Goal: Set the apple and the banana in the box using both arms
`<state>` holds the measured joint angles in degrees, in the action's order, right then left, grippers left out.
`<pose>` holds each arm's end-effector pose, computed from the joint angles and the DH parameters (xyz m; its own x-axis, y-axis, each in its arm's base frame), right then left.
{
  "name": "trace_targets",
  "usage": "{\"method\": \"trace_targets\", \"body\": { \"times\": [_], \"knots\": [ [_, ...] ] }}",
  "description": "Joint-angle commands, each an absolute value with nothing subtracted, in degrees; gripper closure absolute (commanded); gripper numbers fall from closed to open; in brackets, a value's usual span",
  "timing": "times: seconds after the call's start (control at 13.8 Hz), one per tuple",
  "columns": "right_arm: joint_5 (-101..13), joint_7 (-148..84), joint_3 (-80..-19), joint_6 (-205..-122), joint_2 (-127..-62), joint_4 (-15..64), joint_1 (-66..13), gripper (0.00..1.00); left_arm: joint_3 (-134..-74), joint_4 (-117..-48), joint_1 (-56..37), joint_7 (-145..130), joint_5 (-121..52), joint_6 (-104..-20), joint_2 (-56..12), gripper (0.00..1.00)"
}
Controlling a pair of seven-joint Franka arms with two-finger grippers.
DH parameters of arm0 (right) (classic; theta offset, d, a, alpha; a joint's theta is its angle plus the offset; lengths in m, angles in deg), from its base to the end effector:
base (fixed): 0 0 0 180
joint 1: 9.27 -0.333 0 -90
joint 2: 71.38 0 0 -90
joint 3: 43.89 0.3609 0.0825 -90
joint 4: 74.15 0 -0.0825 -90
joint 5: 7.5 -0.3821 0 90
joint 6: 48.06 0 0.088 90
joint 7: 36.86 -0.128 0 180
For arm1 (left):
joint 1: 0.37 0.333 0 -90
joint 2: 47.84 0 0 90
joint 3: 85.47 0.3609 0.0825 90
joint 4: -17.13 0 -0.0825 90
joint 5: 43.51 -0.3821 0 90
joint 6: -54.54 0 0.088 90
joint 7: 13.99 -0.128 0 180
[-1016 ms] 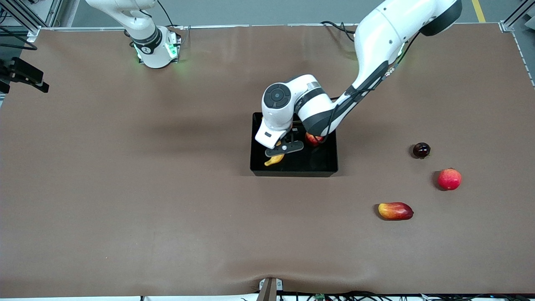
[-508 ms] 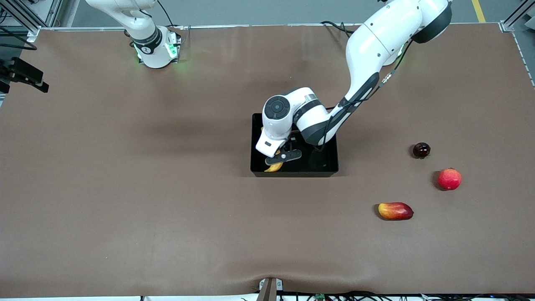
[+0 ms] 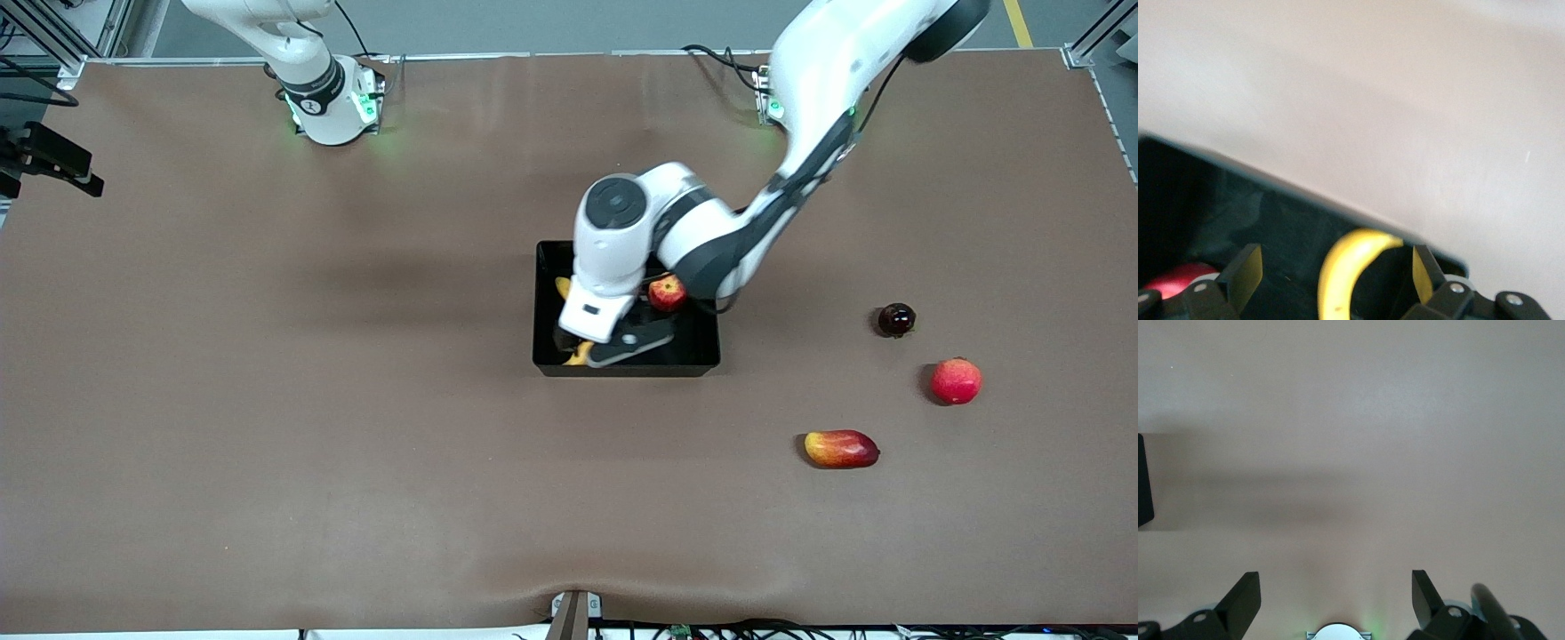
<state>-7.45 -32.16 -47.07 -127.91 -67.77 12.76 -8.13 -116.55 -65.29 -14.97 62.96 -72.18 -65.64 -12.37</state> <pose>0.5081 -0.0397 0.6918 0.9982 0.0069 -0.0599 0.0065 -1.0000 -0.0076 0.6001 -0.4467 0.3963 0.8931 0.4123 0.1800 0.4033 -0.9110 0.0858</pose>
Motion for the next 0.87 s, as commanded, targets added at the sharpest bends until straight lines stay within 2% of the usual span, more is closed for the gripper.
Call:
{"method": "trace_targets", "body": {
  "times": [0.0,0.29,0.44,0.58,0.65,0.8],
  "knots": [
    [-8.3,-32.5,-46.2,-127.9,-66.7,13.7,-6.8,0.00,-116.8,-67.6,-9.0,57.4,-70.5,-59.5,-21.9,0.00],
    [-8.3,-32.3,-46.0,-128.0,-66.7,13.7,-7.2,0.00,-116.7,-66.7,0.1,40.4,-61.5,-50.2,-31.6,0.00],
    [-8.2,-32.4,-45.9,-128.0,-66.7,13.7,-7.2,0.00,-117.0,-66.5,4.6,35.3,-58.5,-44.8,-34.2,0.00],
    [-8.2,-32.4,-45.9,-128.0,-66.7,13.7,-7.1,0.00,-116.3,-66.5,7.9,29.2,-54.3,-43.7,-38.3,0.00],
    [-8.2,-32.4,-45.9,-128.0,-66.7,13.7,-7.0,0.00,-115.4,-66.8,8.2,24.9,-54.1,-42.8,-39.6,0.00],
    [-8.2,-32.4,-45.9,-128.0,-66.7,13.7,-7.1,0.00,-109.8,-66.9,5.8,18.4,-52.8,-39.8,-41.7,0.00]
  ]
}}
